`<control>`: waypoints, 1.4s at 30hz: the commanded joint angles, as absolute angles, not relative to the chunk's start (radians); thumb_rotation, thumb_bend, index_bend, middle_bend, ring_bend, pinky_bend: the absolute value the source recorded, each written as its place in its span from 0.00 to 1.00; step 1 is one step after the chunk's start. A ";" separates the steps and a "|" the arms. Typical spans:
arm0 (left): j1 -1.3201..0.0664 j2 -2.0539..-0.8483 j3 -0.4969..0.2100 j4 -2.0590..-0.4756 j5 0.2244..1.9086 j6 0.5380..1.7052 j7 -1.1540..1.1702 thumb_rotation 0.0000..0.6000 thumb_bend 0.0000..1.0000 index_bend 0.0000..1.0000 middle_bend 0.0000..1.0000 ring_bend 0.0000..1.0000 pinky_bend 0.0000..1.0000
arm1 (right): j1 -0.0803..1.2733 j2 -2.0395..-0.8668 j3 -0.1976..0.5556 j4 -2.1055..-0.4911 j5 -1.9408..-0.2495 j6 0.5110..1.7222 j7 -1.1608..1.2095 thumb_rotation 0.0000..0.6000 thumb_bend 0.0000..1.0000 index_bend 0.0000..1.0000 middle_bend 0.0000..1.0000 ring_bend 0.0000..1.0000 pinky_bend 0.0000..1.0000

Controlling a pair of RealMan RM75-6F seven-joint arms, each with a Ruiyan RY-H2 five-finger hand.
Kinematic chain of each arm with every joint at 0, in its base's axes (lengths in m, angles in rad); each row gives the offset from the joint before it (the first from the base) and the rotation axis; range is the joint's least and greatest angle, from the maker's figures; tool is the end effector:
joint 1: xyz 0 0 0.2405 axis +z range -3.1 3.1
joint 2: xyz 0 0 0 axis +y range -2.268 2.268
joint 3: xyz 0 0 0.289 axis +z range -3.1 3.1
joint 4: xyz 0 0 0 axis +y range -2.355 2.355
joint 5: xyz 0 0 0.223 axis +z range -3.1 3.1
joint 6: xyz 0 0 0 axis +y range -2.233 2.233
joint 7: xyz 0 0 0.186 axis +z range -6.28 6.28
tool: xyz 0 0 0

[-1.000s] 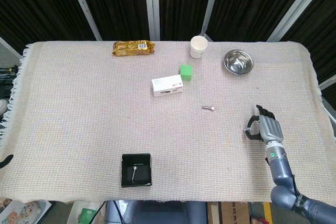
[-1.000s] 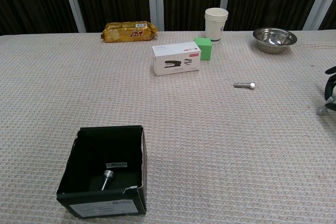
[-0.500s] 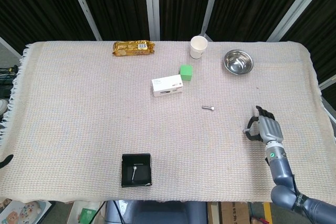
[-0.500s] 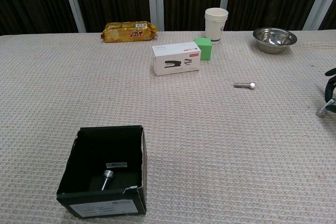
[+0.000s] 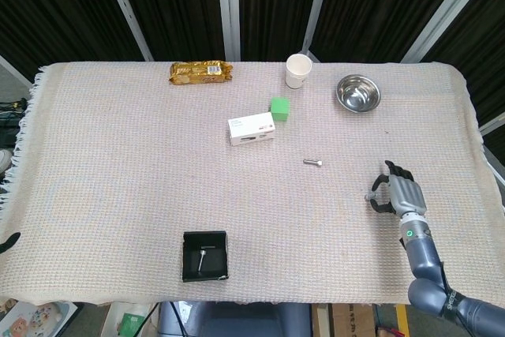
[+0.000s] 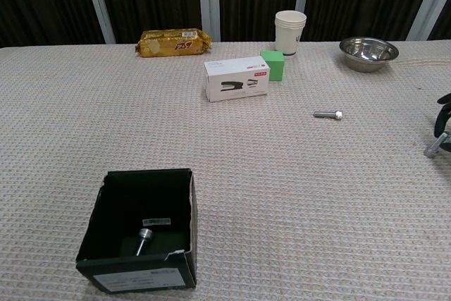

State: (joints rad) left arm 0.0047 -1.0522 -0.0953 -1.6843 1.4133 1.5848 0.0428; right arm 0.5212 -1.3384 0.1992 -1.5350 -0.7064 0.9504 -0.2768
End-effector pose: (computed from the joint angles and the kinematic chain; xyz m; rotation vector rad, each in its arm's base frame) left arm -0.3565 0.2023 0.2087 -1.1983 -0.8507 -0.8539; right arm -0.3309 -0.3756 0.0435 1.3282 -1.3716 0.6411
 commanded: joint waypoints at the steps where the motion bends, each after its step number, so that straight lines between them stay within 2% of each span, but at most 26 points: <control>1: 0.005 -1.052 -0.095 -1.684 1.413 1.584 0.043 1.00 0.04 0.05 0.01 0.00 0.12 | 0.522 -1.336 0.197 -1.537 -0.704 0.950 -0.277 1.00 0.35 0.45 0.00 0.00 0.00; 4: 0.005 -1.052 -0.096 -1.685 1.413 1.586 0.042 1.00 0.04 0.05 0.01 0.00 0.12 | 0.524 -1.329 0.194 -1.544 -0.702 0.950 -0.280 1.00 0.35 0.38 0.00 0.00 0.00; 7: 0.006 -1.052 -0.098 -1.683 1.409 1.588 0.038 1.00 0.04 0.05 0.01 0.00 0.12 | 0.515 -1.303 0.209 -1.583 -0.726 0.965 -0.249 1.00 0.30 0.32 0.00 0.00 0.00; 13: 0.004 -1.052 -0.099 -1.683 1.410 1.583 0.033 1.00 0.04 0.05 0.01 0.00 0.12 | 0.513 -1.237 0.240 -1.708 -0.791 1.044 -0.259 1.00 0.28 0.31 0.00 0.00 0.00; 18: 0.001 -1.051 -0.099 -1.681 1.409 1.576 0.027 1.00 0.04 0.05 0.01 0.00 0.12 | 0.589 -1.247 0.272 -1.767 -0.697 1.066 -0.391 1.00 0.28 0.31 0.00 0.00 0.00; 23: 0.002 -1.048 -0.103 -1.676 1.401 1.577 0.016 1.00 0.04 0.05 0.01 0.00 0.12 | 0.725 -1.326 0.328 -1.754 -0.511 1.084 -0.533 1.00 0.28 0.31 0.00 0.00 0.00; 29: 0.002 -1.054 -0.111 -1.668 1.386 1.582 0.031 1.00 0.04 0.05 0.01 0.00 0.12 | 0.868 -1.505 0.366 -1.595 -0.357 1.191 -0.691 1.00 0.28 0.32 0.00 0.00 0.00; 42: -0.003 -1.057 -0.110 -1.671 1.385 1.572 0.038 1.00 0.04 0.05 0.01 0.00 0.12 | 0.928 -1.643 0.395 -1.439 -0.300 1.193 -0.710 1.00 0.28 0.36 0.00 0.00 0.00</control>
